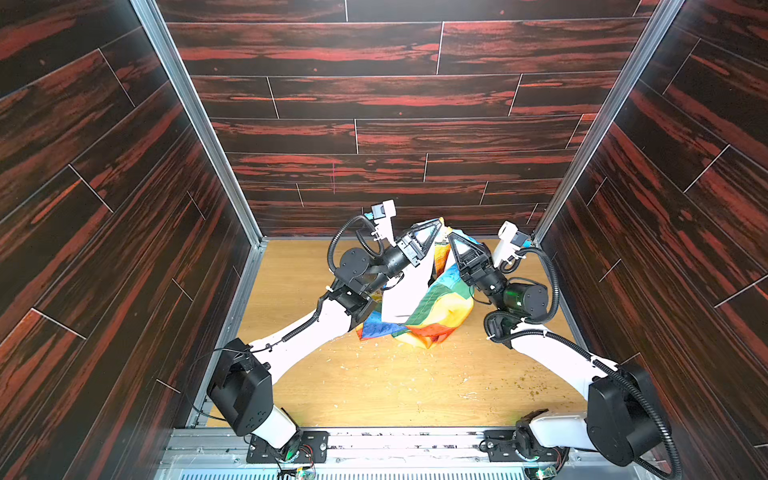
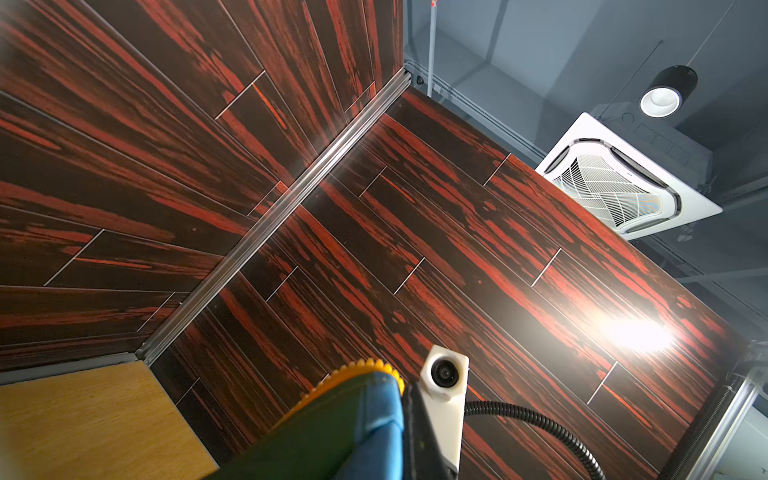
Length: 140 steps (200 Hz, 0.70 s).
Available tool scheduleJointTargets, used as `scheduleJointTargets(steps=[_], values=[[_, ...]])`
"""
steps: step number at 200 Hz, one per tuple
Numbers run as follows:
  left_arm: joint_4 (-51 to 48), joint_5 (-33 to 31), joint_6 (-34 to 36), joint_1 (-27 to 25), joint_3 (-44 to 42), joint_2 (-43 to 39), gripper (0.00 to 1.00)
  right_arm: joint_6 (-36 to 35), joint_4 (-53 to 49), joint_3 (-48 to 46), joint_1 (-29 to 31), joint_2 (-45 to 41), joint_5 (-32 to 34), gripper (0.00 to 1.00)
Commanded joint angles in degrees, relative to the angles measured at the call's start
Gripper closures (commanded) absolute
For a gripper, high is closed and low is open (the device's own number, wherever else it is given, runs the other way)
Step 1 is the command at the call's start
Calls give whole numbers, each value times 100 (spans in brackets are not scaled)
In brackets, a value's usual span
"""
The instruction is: Zip up the jacket
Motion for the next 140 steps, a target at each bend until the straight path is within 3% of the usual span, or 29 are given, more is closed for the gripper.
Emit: scheduleJointTargets(steps=[1, 57, 140], values=[[334, 96, -32, -40, -32, 1, 100, 91, 349, 219, 33, -89, 86, 100], [234, 92, 43, -60, -120, -38, 100, 65, 340, 228, 36, -87, 189, 100], [-480, -347, 817, -174, -259, -236, 100, 138, 45, 247, 39, -109, 208, 100]])
